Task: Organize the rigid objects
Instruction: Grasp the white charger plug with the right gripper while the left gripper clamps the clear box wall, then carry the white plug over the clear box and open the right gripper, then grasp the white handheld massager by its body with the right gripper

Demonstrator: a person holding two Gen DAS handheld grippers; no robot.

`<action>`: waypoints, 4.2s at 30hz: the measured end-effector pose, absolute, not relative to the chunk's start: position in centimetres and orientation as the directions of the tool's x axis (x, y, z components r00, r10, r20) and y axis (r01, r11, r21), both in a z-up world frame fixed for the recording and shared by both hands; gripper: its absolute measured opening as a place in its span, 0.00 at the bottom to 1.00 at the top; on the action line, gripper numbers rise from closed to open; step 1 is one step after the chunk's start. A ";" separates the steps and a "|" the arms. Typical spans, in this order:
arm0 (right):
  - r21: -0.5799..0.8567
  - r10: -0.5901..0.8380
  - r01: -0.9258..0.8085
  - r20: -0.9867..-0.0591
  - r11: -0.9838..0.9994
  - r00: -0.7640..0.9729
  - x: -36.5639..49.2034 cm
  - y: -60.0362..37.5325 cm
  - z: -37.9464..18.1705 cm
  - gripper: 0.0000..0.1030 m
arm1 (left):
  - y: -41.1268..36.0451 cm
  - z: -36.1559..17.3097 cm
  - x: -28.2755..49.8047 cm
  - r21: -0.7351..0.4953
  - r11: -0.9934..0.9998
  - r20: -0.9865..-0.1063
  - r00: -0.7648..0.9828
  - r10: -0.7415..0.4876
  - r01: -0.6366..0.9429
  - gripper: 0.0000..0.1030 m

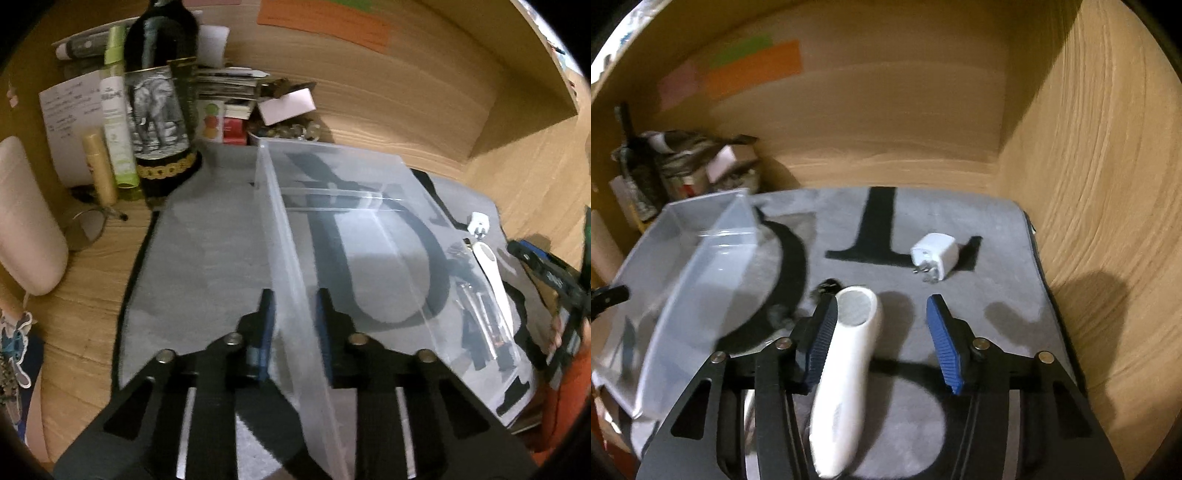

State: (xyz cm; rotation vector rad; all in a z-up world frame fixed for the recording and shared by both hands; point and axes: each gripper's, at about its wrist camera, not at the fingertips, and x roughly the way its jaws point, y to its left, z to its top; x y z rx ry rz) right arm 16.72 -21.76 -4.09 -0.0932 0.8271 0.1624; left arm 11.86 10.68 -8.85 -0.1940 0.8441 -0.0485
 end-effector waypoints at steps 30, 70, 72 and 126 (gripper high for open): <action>-0.043 0.050 -0.144 -0.808 0.989 0.587 24.8 -21.8 -7.9 0.42 | 10.3 -8.9 12.3 -0.162 0.985 -0.741 0.666 -0.079 -0.063 0.11; -0.033 0.368 -0.716 -0.841 0.697 0.397 17.8 -0.2 -6.3 0.35 | 10.3 -9.0 12.2 -0.167 0.984 -0.736 0.672 -0.082 -0.063 0.11; -0.034 0.371 -0.712 -0.836 0.702 0.405 17.6 -0.4 -5.9 0.35 | 10.4 -9.0 12.2 -0.165 0.984 -0.736 0.672 -0.082 -0.061 0.11; 0.018 0.151 -0.257 -0.848 0.966 0.508 18.8 -20.6 -9.9 0.38 | 9.8 -9.2 12.3 -0.144 0.987 -0.744 0.665 -0.063 -0.068 0.11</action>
